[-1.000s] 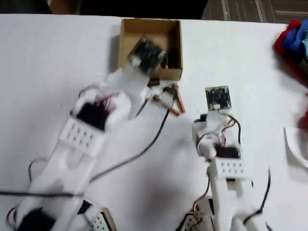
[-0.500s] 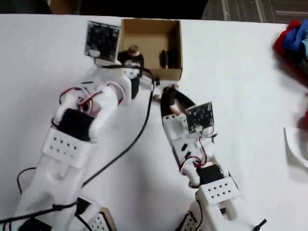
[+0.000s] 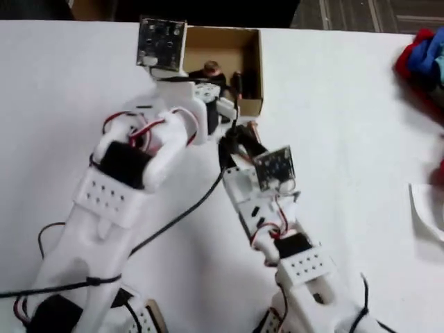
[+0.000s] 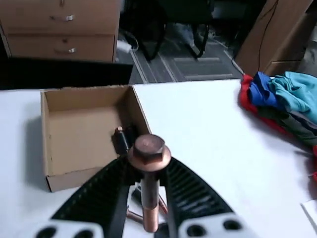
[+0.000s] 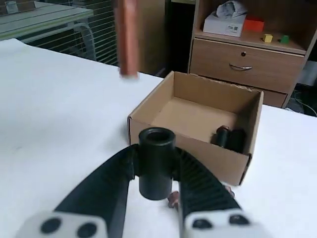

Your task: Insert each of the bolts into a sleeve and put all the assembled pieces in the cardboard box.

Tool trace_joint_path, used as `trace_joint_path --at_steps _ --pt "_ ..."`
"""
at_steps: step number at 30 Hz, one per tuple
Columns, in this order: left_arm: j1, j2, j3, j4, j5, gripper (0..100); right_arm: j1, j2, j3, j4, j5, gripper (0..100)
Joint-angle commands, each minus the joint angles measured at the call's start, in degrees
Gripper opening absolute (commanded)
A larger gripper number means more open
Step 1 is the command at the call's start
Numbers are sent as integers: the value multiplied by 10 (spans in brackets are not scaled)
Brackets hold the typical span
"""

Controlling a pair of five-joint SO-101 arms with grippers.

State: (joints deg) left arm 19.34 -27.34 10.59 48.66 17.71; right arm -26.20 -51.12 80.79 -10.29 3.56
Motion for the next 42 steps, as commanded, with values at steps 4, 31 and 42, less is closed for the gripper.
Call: trace_joint_path --at_steps 4,31,42 --pt "0 -16 -32 -6 17 27 -5 73 -76 -22 -4 23" --pt "0 31 -26 -25 17 27 -19 -38 -82 46 -4 23" --pt "10 28 -25 12 18 27 -18 18 -86 2 -4 23"
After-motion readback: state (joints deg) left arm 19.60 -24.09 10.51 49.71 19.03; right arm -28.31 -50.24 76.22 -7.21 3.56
